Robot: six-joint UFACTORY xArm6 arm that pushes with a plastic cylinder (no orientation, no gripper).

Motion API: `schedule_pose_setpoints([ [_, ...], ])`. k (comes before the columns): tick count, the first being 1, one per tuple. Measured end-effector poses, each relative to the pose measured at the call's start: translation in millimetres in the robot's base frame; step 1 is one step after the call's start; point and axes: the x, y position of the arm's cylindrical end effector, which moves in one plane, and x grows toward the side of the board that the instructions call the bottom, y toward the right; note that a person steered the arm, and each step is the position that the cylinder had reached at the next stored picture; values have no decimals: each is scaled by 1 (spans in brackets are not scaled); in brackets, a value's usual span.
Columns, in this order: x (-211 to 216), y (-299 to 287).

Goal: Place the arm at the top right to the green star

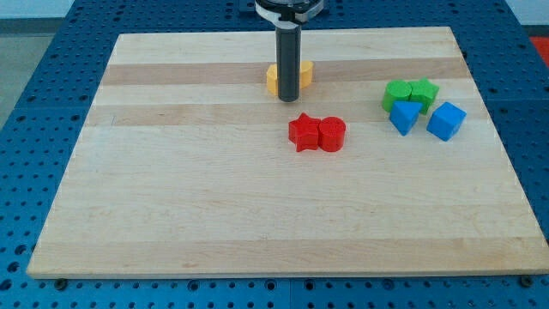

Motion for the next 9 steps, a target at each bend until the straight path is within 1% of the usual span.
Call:
schedule_pose_setpoints([
  [2,-11,-1],
  [3,-3,-1],
  [4,16,8],
  [5,22,30],
  [6,13,48],
  [7,-13,52],
  [8,-25,75],
  [9,-39,110],
])
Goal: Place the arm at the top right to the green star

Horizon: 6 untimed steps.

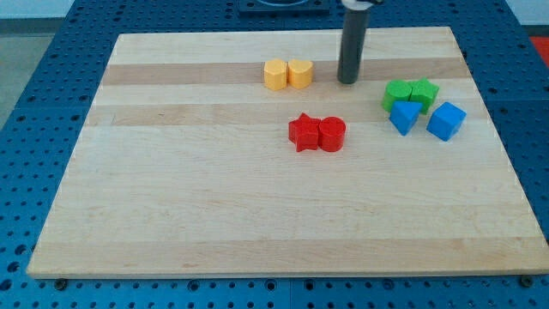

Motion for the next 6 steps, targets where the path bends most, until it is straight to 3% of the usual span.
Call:
schedule_pose_setpoints([
  [3,-4,119],
  [6,34,144],
])
